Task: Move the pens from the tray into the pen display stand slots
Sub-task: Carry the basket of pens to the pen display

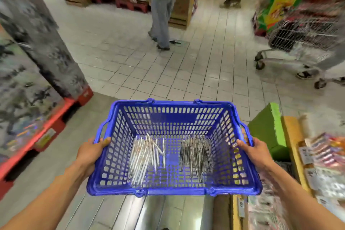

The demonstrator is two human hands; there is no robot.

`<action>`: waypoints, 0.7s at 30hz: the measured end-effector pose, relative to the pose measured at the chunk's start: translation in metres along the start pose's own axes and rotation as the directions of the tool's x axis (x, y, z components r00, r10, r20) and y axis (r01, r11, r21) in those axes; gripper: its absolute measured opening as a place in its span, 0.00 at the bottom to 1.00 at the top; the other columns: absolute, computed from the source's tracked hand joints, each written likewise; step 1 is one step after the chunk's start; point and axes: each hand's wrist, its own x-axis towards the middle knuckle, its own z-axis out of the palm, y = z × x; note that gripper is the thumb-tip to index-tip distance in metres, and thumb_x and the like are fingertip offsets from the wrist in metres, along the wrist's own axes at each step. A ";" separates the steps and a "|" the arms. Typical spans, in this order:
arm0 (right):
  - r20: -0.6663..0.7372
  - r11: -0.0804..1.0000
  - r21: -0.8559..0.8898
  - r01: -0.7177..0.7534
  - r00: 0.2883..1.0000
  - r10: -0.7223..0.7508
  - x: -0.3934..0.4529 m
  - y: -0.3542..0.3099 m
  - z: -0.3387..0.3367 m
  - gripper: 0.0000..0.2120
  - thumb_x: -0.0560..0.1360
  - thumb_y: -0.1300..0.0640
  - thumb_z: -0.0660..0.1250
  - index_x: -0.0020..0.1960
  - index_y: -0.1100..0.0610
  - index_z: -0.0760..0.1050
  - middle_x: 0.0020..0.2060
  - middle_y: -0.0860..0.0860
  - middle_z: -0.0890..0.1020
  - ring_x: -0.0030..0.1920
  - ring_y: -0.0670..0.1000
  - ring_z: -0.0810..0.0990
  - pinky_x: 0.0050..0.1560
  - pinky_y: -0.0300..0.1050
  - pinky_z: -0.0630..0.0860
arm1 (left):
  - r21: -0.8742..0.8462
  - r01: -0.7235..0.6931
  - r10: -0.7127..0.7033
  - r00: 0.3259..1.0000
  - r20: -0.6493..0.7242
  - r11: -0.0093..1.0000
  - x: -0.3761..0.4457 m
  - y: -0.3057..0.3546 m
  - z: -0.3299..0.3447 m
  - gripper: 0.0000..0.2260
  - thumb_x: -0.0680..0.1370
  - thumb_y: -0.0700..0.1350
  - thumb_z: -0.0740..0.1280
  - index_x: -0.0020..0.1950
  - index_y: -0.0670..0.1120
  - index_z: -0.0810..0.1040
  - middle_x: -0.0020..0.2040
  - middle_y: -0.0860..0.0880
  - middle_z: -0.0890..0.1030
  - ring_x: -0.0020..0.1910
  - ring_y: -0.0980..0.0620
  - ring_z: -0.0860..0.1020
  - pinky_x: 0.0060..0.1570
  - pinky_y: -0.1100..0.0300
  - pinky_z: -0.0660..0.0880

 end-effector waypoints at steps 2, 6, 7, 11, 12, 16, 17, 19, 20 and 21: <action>0.049 0.999 0.032 -0.002 0.999 0.000 0.001 -0.023 -0.003 0.04 0.75 0.62 0.70 0.45 0.63 0.79 0.26 0.51 0.82 0.25 0.49 0.79 0.26 0.43 0.78 | -0.031 -0.006 0.006 1.000 -0.023 0.999 -0.014 0.011 -0.009 0.05 0.77 0.40 0.70 0.45 0.38 0.78 0.32 0.40 0.82 0.25 0.46 0.79 0.32 0.49 0.81; 0.160 0.999 0.040 0.007 0.987 -0.013 0.010 -0.054 0.001 0.08 0.75 0.56 0.71 0.47 0.61 0.78 0.31 0.55 0.85 0.29 0.54 0.83 0.30 0.48 0.80 | -0.078 0.027 -0.036 0.993 -0.111 0.997 -0.041 0.013 -0.035 0.09 0.78 0.44 0.70 0.46 0.38 0.79 0.43 0.35 0.83 0.38 0.38 0.82 0.47 0.35 0.79; 0.198 0.999 0.031 0.013 0.980 -0.019 0.013 -0.061 0.003 0.09 0.75 0.54 0.72 0.48 0.59 0.77 0.34 0.56 0.85 0.32 0.56 0.85 0.34 0.51 0.82 | -0.089 0.041 -0.053 0.989 -0.138 0.995 -0.048 0.011 -0.043 0.10 0.78 0.46 0.70 0.48 0.38 0.79 0.43 0.35 0.84 0.41 0.36 0.83 0.47 0.35 0.80; 0.353 0.998 -0.013 0.067 0.934 -0.058 0.028 -0.088 0.027 0.12 0.74 0.50 0.72 0.50 0.57 0.76 0.36 0.57 0.86 0.35 0.59 0.85 0.34 0.52 0.81 | -0.167 0.064 -0.111 0.951 -0.288 0.984 -0.085 -0.014 -0.072 0.11 0.78 0.47 0.70 0.50 0.40 0.79 0.40 0.37 0.85 0.38 0.36 0.84 0.42 0.39 0.81; 0.391 0.996 -0.028 0.084 0.918 -0.067 0.031 -0.094 0.035 0.13 0.74 0.49 0.72 0.50 0.57 0.76 0.36 0.57 0.86 0.35 0.59 0.85 0.34 0.52 0.81 | -0.194 0.061 -0.124 0.935 -0.333 0.979 -0.097 -0.023 -0.079 0.10 0.78 0.47 0.70 0.50 0.40 0.79 0.39 0.38 0.85 0.35 0.38 0.84 0.38 0.41 0.81; 0.539 0.985 -0.066 0.161 0.837 -0.100 0.035 -0.124 0.082 0.13 0.73 0.46 0.71 0.48 0.56 0.78 0.37 0.58 0.86 0.36 0.61 0.85 0.42 0.61 0.82 | -0.320 0.026 -0.186 0.857 -0.481 0.947 -0.160 -0.065 -0.105 0.08 0.78 0.46 0.70 0.49 0.41 0.79 0.38 0.39 0.85 0.34 0.38 0.84 0.39 0.39 0.81; 0.573 0.980 -0.079 0.185 0.813 -0.107 0.031 -0.131 0.097 0.13 0.73 0.47 0.71 0.47 0.57 0.78 0.36 0.58 0.86 0.35 0.61 0.85 0.43 0.62 0.82 | -0.349 0.017 -0.208 0.829 -0.519 0.937 -0.177 -0.076 -0.111 0.08 0.78 0.46 0.70 0.49 0.41 0.79 0.38 0.39 0.85 0.35 0.38 0.84 0.40 0.38 0.81; 0.640 0.968 -0.095 0.234 0.759 -0.121 0.014 -0.143 0.128 0.13 0.73 0.48 0.71 0.47 0.58 0.78 0.36 0.59 0.85 0.34 0.60 0.85 0.40 0.62 0.82 | -0.406 0.003 -0.260 0.773 -0.579 0.914 -0.215 -0.101 -0.123 0.09 0.78 0.46 0.69 0.50 0.41 0.78 0.37 0.39 0.85 0.34 0.39 0.84 0.38 0.41 0.82; 0.675 0.962 -0.099 0.257 0.727 -0.125 0.002 -0.148 0.144 0.12 0.73 0.50 0.70 0.47 0.59 0.79 0.35 0.59 0.85 0.34 0.61 0.85 0.37 0.60 0.82 | -0.437 -0.006 -0.286 0.747 -0.600 0.899 -0.234 -0.113 -0.129 0.09 0.79 0.46 0.69 0.50 0.40 0.78 0.37 0.39 0.85 0.34 0.39 0.84 0.36 0.43 0.82; 0.710 0.954 -0.108 0.280 0.693 -0.123 -0.012 -0.153 0.160 0.12 0.74 0.51 0.70 0.47 0.60 0.79 0.35 0.59 0.85 0.33 0.61 0.85 0.35 0.58 0.82 | -0.469 -0.019 -0.314 0.719 -0.621 0.883 -0.253 -0.126 -0.136 0.10 0.79 0.46 0.69 0.50 0.39 0.78 0.37 0.38 0.85 0.34 0.39 0.83 0.36 0.44 0.81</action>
